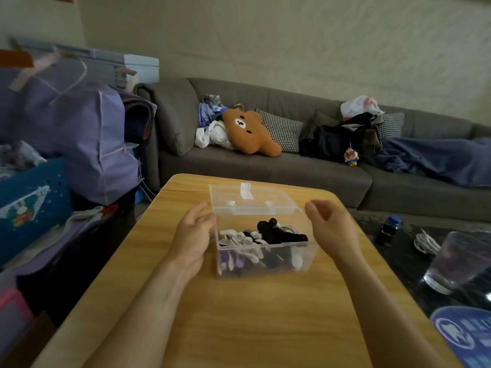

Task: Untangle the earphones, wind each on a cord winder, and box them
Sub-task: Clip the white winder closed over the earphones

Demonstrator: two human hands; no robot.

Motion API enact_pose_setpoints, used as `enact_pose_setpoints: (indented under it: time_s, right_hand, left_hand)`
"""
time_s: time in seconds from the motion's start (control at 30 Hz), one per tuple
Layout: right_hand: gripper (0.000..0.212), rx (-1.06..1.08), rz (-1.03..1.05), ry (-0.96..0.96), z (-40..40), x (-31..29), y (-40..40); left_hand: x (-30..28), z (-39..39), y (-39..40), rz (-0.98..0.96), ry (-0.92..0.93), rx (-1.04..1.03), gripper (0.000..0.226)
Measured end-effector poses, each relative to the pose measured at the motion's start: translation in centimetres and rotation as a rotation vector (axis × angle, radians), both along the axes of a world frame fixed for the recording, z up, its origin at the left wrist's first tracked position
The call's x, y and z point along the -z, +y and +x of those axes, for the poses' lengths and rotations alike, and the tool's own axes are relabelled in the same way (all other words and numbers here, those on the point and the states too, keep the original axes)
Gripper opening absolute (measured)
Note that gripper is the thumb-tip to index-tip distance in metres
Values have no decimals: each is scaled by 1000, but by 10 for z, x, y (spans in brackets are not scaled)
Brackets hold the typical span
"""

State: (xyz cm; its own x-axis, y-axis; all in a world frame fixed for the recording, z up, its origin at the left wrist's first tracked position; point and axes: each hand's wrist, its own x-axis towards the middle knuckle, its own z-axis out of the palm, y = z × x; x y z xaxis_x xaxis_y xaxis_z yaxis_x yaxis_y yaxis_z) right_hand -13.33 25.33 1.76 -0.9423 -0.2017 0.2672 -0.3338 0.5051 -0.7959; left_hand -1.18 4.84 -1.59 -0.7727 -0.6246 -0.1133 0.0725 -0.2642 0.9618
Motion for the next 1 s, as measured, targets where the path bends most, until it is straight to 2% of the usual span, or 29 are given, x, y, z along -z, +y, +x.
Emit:
enact_pose_setpoints:
  time_s: [0.07, 0.1, 0.23, 0.3, 0.43, 0.5, 0.57, 0.63, 0.67, 0.77, 0.83, 0.9, 1.0]
  right_hand:
    - [50, -72, -253, -320, -2, 21, 0]
    - [55, -102, -388, -421, 0, 29, 0]
    - [65, -165, -720, -557, 7, 34, -1]
    - [70, -197, -785, -588, 2, 35, 4]
    - [75, -273, -903, -641, -2, 32, 18]
    - [70, -278, -863, -595, -2, 28, 22]
    - [62, -284, -715, -452, 3, 24, 20]
    - [56, -278, -445, -165, 10, 20, 17]
    - [53, -262, -312, -6, 14, 17, 15]
    - [38, -287, -131, 313, 31, 3, 9]
    - [34, -376, -66, 339, 42, -2, 5]
    - [39, -442, 34, 273, 51, 0, 0]
    - [36, -416, 184, 290, 59, 13, -8]
  left_hand:
    - [1, -1, -2, 35, 50, 19, 51]
    - [0, 0, -2, 53, 75, 32, 57]
    - [2, -7, -10, 165, 195, 94, 78]
    - [1, -10, -12, 202, 264, 112, 77]
    - [2, -13, -18, 359, 382, 163, 51]
    - [0, -12, -20, 379, 371, 159, 48]
    - [-6, -8, -16, 111, 254, 203, 56]
    - [-12, -6, -6, -219, 93, 284, 59]
    - [-13, -6, -2, -314, 29, 286, 57]
    - [-16, -3, 2, -405, -43, 165, 51]
    - [-14, -1, 0, -445, -67, 94, 55]
    - [-13, 0, 4, -467, -61, 45, 58]
    - [-10, -2, 10, -571, -59, -62, 51]
